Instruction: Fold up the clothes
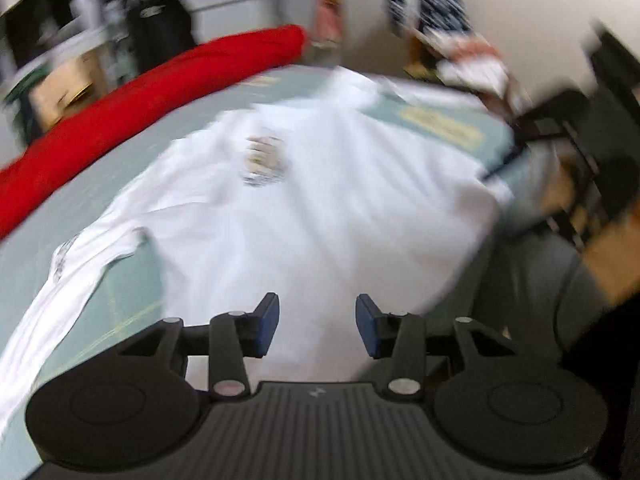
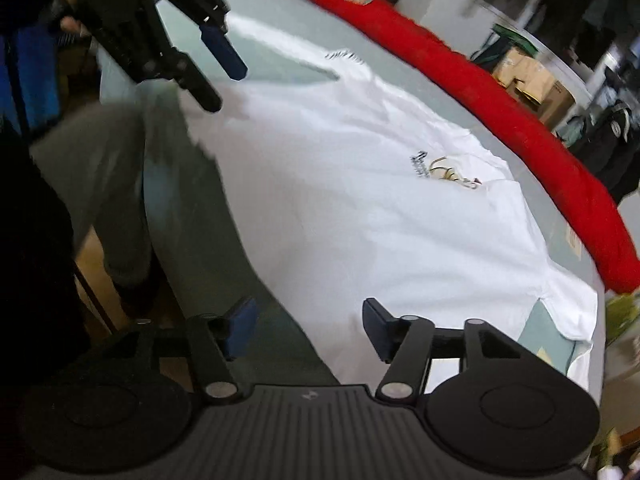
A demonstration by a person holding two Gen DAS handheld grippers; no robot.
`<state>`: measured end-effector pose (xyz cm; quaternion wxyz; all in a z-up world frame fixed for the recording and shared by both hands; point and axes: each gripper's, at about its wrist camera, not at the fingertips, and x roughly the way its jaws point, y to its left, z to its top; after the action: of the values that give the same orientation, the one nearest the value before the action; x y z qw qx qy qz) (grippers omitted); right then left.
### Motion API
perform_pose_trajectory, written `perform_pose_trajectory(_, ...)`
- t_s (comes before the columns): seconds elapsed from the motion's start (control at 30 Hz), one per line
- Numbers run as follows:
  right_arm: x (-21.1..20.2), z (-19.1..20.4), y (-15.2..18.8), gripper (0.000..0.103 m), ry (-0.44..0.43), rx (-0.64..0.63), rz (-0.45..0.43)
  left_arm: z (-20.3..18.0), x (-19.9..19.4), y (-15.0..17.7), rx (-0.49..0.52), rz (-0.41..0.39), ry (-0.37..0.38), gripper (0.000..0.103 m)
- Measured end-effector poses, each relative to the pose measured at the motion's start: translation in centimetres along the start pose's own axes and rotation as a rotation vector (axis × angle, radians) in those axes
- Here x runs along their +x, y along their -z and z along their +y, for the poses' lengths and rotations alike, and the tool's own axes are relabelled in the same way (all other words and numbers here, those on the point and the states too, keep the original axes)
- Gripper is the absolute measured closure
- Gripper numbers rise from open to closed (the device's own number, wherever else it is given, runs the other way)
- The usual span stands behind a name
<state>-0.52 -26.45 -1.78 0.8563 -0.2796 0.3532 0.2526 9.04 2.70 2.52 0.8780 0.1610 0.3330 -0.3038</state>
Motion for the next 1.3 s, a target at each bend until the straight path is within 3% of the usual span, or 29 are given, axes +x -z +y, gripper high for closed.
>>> perform_pose_trajectory(0.1, -0.7, -1.4, 0.0, 0.035, 0.015, 0.114, -0.037, 4.4, 0.2, -0.8, -0.154, -0.040, -0.026, 0.044)
perform_pose_trajectory(0.2, -0.1, -4.0, 0.0, 0.030, 0.049, 0.248, -0.062, 9.1, 2.0, -1.0, -0.341, -0.052, -0.002, 0.043)
perform_pose_trajectory(0.43, 2.6, -8.3, 0.1, 0.030, 0.086, 0.496, -0.135, 18.4, 9.8, 1.7, -0.832, -0.102, 0.182, 0.039)
perform_pose_trajectory(0.67, 3.6, -10.2, -0.2, 0.025, 0.069, 0.649, -0.243, 22.4, 17.4, 4.1, -1.089, -0.131, 0.288, 0.038)
perform_pose_trajectory(0.83, 4.7, -11.8, -0.2, 0.023, 0.072, 0.728, -0.266, 24.2, 20.0, 4.1, -1.165, -0.229, 0.331, 0.037)
perform_pose_trajectory(0.97, 6.2, -12.6, -0.2, 0.023, 0.077, 0.752, -0.238, 24.3, 21.6, 2.8, -1.103, -0.240, 0.310, 0.038)
perform_pose_trajectory(1.0, 6.6, -12.7, -0.2, 0.023, 0.074, 0.755, -0.229, 24.2, 21.8, 2.5, -1.087, -0.243, 0.299, 0.042)
perform_pose_trajectory(1.07, 7.4, -12.8, -0.2, 0.023, 0.076, 0.757, -0.216, 23.9, 21.4, 2.1, -1.052, -0.243, 0.218, 0.067)
perform_pose_trajectory(1.1, 7.7, -12.8, -0.3, 0.023, 0.075, 0.758, -0.210, 23.7, 21.2, 2.1, -1.034, -0.236, 0.162, 0.094)
perform_pose_trajectory(1.3, 8.7, -12.9, -0.5, 0.023, 0.070, 0.755, -0.191, 24.0, 18.7, 1.8, -1.016, -0.315, 0.030, 0.097)
